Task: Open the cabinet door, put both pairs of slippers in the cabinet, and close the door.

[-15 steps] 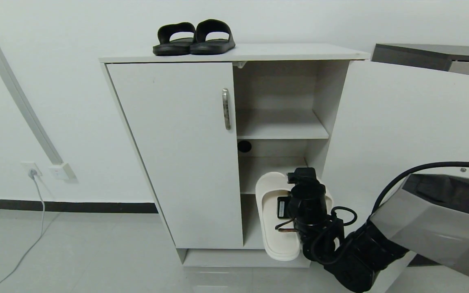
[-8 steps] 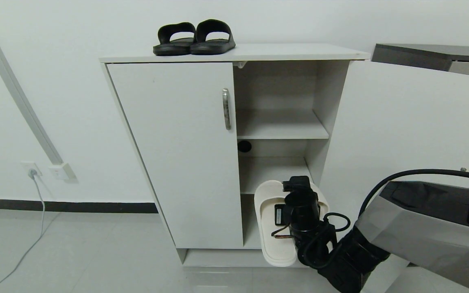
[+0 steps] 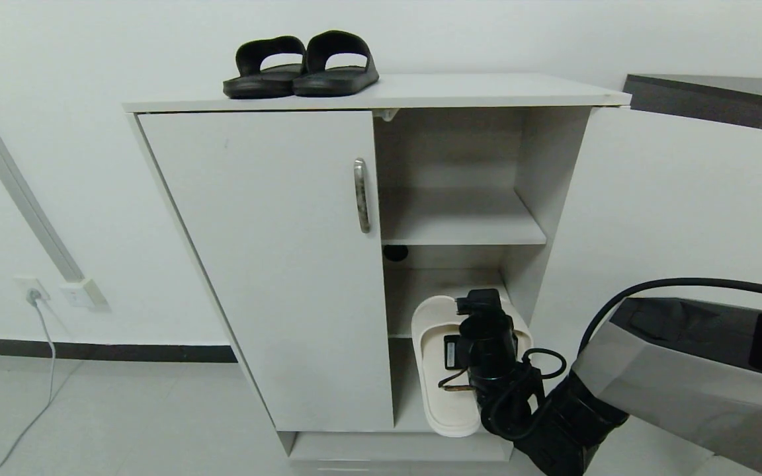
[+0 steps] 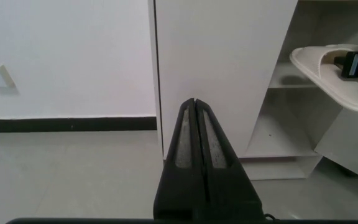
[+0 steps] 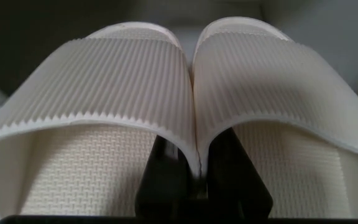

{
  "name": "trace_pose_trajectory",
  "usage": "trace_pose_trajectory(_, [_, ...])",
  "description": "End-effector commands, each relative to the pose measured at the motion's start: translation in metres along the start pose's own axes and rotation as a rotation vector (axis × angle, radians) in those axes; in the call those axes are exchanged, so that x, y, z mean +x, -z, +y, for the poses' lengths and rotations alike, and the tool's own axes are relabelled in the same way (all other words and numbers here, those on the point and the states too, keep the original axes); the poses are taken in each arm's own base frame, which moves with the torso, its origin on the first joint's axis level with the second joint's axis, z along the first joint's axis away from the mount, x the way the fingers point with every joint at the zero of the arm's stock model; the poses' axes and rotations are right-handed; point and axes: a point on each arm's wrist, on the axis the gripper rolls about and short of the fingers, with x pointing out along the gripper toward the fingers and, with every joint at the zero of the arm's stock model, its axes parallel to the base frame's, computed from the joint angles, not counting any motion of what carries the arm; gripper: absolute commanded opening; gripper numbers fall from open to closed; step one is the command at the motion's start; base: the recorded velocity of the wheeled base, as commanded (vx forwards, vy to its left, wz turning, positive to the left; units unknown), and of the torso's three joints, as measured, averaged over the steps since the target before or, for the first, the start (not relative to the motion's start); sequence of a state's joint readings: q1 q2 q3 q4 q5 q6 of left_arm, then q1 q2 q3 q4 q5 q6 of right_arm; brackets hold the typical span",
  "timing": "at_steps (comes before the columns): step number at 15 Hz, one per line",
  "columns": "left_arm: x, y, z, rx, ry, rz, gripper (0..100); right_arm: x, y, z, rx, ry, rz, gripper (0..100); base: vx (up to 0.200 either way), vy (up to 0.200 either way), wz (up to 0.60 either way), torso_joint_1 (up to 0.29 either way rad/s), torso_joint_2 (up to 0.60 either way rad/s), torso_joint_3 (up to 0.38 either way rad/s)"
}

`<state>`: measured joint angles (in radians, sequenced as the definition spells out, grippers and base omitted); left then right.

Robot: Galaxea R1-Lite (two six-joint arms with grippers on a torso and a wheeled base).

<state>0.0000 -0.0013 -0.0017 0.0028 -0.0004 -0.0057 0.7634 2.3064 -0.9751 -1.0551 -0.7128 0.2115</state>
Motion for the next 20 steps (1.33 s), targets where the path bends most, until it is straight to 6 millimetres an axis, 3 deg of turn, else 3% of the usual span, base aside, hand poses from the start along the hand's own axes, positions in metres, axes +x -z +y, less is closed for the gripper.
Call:
trace_pose_trajectory(1, [0.000, 0.000, 0.000, -0.002, 0.000, 0.002, 0, -0.001, -0.003, -0.001, 0.005, 0.002, -0.007, 0, 0.000, 0.000, 0.00, 0.000, 0.00, 0.000])
trace_pose_trajectory(10, [0.000, 0.000, 0.000, -0.002, 0.000, 0.003, 0, -0.005, -0.002, 0.002, -0.002, -0.010, -0.021, 0, 0.000, 0.000, 0.00, 0.000, 0.00, 0.000])
trace_pose_trajectory(17, [0.000, 0.000, 0.000, 0.000, 0.001, 0.003, 0, -0.003, 0.006, 0.006, -0.006, -0.021, -0.021, 0, 0.000, 0.000, 0.00, 0.002, 0.00, -0.172])
trace_pose_trajectory(20, [0.000, 0.000, 0.000, 0.000, 0.000, 0.002, 0, 0.002, 0.009, 0.010, -0.005, -0.034, -0.115, 0, 0.000, 0.000, 0.00, 0.002, 0.00, -0.194])
